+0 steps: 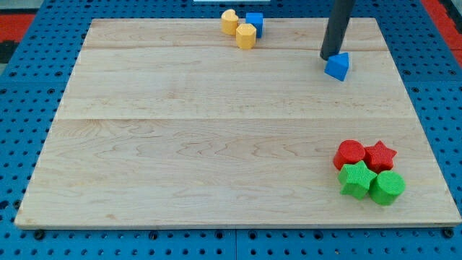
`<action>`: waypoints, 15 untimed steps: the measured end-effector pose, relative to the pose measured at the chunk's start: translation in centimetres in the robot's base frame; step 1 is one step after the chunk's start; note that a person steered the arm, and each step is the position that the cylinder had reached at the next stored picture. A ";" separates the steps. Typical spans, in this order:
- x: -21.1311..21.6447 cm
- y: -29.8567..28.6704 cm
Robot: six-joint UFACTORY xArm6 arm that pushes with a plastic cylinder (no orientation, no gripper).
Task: Place the yellow hexagon top of the blue triangle
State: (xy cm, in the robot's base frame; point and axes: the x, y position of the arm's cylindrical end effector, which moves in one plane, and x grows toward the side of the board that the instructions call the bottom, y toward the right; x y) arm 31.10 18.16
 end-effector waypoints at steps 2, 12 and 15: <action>2.4 4.1; -8.7 -12.8; -6.1 -12.1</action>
State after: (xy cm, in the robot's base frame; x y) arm 25.03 6.08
